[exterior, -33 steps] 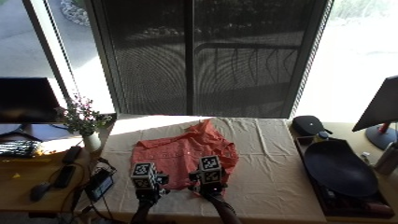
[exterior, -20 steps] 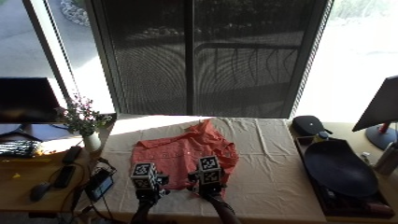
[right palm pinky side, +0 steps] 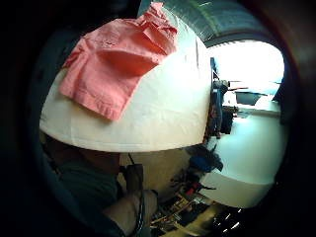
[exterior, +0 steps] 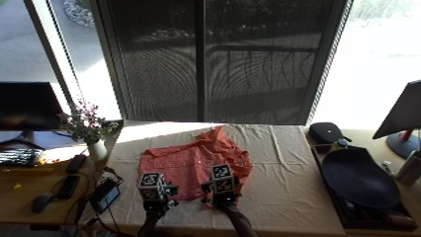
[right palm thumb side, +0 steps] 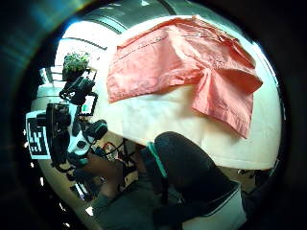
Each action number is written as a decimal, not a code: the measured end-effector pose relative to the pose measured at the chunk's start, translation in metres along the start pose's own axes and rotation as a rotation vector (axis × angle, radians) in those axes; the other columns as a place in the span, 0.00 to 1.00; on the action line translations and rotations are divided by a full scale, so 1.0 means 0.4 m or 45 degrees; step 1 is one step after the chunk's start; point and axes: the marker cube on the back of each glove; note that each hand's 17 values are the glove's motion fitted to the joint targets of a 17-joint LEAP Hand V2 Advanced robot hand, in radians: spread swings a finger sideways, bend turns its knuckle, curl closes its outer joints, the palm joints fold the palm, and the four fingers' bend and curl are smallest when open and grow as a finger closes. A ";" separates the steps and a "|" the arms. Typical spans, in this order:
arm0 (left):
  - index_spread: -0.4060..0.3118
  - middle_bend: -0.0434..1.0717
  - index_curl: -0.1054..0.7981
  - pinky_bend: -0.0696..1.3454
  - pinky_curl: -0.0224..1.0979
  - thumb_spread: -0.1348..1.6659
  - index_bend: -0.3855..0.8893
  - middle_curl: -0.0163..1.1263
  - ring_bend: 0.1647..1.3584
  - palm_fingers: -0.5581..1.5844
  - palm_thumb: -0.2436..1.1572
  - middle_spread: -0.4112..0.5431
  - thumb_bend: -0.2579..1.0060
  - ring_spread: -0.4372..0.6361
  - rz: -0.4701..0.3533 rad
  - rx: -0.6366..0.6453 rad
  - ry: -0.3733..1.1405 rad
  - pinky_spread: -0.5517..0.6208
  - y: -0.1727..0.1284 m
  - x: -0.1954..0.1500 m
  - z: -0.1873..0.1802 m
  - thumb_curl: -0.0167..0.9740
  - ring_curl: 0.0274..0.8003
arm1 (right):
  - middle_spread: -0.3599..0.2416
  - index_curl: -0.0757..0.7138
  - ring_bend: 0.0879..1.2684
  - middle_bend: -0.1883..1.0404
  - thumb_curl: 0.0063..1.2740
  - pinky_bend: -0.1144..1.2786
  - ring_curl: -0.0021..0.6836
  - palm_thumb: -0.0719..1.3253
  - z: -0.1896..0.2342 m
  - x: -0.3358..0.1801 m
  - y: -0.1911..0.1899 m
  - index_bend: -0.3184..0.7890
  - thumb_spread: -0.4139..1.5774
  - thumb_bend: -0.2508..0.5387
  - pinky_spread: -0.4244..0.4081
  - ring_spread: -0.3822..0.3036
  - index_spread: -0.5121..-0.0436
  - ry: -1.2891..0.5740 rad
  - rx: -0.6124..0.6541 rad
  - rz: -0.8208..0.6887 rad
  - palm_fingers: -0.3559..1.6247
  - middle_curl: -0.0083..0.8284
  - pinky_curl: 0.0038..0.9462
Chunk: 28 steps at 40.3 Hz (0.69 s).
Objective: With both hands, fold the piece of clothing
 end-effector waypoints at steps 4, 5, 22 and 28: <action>0.47 0.30 0.27 0.50 0.27 0.68 0.39 0.31 0.38 0.42 0.47 0.41 0.21 0.52 -0.031 -0.009 -0.029 0.60 -0.019 -0.011 0.023 0.28 0.34 | 0.65 0.36 0.12 0.30 0.17 0.62 0.24 0.29 0.041 0.034 -0.035 0.42 0.78 0.31 0.83 0.85 0.25 0.041 -0.060 0.033 0.18 0.27 0.34; 0.47 0.30 0.27 0.50 0.28 0.68 0.39 0.32 0.38 0.42 0.48 0.41 0.21 0.52 -0.041 -0.008 -0.041 0.60 -0.032 -0.016 0.035 0.28 0.34 | 0.65 0.36 0.12 0.30 0.18 0.62 0.24 0.29 0.055 0.045 -0.045 0.42 0.78 0.31 0.83 0.85 0.25 0.047 -0.084 0.042 0.18 0.28 0.34; 0.52 0.25 0.30 0.55 0.31 0.67 0.39 0.33 0.39 0.37 0.51 0.48 0.19 0.56 0.050 -0.096 -0.156 0.60 -0.216 -0.086 0.252 0.32 0.36 | 0.69 0.35 0.16 0.29 0.22 0.68 0.30 0.33 0.171 0.103 -0.066 0.39 0.72 0.29 0.79 0.87 0.28 0.030 -0.366 0.064 0.16 0.30 0.37; 0.49 0.20 0.39 0.51 0.29 0.68 0.51 0.32 0.33 0.42 0.48 0.47 0.18 0.57 0.162 0.023 -0.197 0.60 -0.217 -0.087 0.239 0.32 0.33 | 0.67 0.34 0.21 0.30 0.23 0.68 0.34 0.35 0.171 0.102 -0.089 0.39 0.71 0.29 0.75 0.85 0.29 -0.035 -0.227 0.023 0.19 0.31 0.38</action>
